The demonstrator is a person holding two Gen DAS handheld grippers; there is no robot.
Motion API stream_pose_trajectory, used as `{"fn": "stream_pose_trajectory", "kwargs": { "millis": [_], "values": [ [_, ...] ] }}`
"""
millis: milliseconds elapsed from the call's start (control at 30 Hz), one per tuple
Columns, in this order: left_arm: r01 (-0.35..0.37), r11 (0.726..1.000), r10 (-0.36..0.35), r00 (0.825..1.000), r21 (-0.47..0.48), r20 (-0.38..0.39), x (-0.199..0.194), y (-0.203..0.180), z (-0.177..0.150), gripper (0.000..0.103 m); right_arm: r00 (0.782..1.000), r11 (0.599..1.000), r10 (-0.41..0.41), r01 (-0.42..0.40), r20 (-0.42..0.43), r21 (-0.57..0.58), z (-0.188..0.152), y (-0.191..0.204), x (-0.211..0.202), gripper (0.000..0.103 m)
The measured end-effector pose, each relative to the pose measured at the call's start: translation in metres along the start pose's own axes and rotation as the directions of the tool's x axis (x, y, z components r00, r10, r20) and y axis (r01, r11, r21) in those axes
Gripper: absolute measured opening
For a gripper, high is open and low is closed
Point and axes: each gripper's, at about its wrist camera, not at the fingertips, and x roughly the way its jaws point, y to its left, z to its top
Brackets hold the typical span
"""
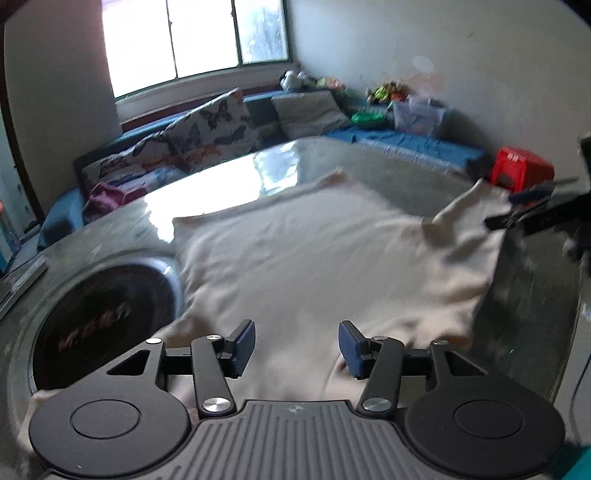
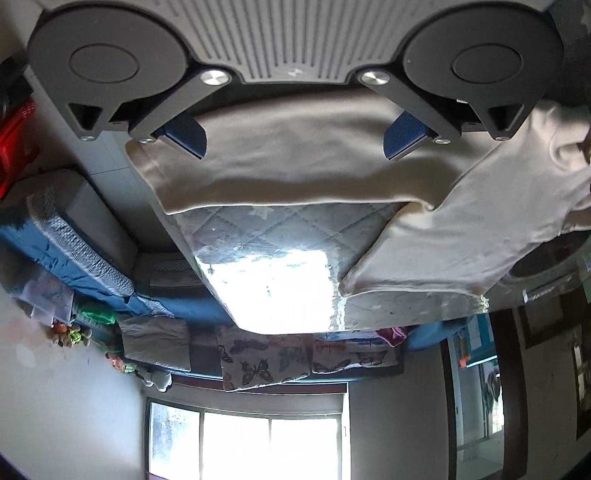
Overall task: Fold clothes
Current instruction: 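Grasp the cream cloth edge with the right tool and lift it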
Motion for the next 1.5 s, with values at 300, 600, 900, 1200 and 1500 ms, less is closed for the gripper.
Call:
{"fn": "stream_pose_trajectory", "kwargs": {
  "millis": [300, 600, 900, 1200, 1500],
  "values": [
    [0.125, 0.992, -0.125, 0.992, 0.036, 0.013, 0.030, -0.045, 0.023, 0.054, 0.995, 0.987, -0.100, 0.102, -0.020, 0.126, -0.007, -0.045, 0.010, 0.099],
    [0.174, 0.984, -0.174, 0.985, 0.044, -0.007, 0.047, -0.070, 0.030, 0.055, 0.982, 0.952, -0.189, 0.190, -0.027, 0.241, -0.007, -0.078, 0.012, 0.071],
    [0.174, 0.984, -0.173, 0.984, 0.037, -0.032, 0.057, -0.078, 0.031, 0.056, 0.976, 0.927, -0.219, 0.207, 0.002, 0.312, -0.010, -0.090, 0.006, 0.013],
    [0.205, 0.977, -0.203, 0.979, 0.055, -0.030, 0.065, -0.090, 0.037, 0.057, 0.975, 0.938, -0.212, 0.182, 0.072, 0.296, 0.000, -0.091, -0.021, 0.008],
    [0.234, 0.971, -0.233, 0.972, 0.041, -0.035, 0.075, -0.096, 0.035, 0.057, 0.975, 0.962, -0.191, 0.164, 0.113, 0.217, 0.024, -0.070, -0.035, 0.008]
  ]
}}
